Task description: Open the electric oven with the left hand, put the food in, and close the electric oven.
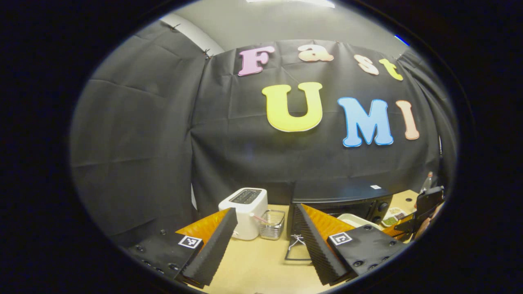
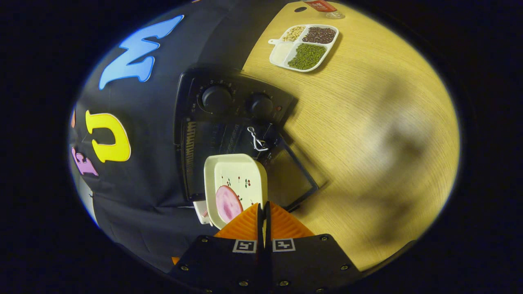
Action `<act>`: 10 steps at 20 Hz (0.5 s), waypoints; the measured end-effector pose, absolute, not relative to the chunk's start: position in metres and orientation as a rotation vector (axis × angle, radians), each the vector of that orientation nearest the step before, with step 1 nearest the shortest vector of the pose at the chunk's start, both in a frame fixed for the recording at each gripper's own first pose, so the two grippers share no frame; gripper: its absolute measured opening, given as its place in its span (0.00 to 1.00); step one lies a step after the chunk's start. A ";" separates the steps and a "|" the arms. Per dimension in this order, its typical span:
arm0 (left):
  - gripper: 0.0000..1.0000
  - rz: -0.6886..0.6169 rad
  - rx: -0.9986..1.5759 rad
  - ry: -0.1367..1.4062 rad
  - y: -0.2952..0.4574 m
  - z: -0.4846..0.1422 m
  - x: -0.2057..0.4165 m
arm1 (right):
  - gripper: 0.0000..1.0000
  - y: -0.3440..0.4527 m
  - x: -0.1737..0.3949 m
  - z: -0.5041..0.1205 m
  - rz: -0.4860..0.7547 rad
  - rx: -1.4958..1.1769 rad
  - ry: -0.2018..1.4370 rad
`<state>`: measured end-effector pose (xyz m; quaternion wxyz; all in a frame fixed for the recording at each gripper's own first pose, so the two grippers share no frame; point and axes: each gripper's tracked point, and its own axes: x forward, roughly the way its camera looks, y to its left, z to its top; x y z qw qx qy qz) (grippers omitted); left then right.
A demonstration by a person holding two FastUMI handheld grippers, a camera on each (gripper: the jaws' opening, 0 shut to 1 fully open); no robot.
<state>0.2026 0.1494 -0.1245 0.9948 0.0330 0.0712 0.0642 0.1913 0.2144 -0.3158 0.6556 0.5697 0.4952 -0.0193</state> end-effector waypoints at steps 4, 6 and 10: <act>0.91 0.125 0.083 0.143 0.163 -0.128 0.213 | 0.00 0.234 0.218 -0.319 -0.102 1.367 1.064; 0.91 0.121 0.087 0.145 0.166 -0.131 0.218 | 0.00 0.243 0.233 -0.322 -0.135 1.412 1.036; 0.98 0.106 0.073 0.157 0.167 -0.137 0.222 | 0.00 0.254 0.261 -0.329 -0.203 1.434 0.976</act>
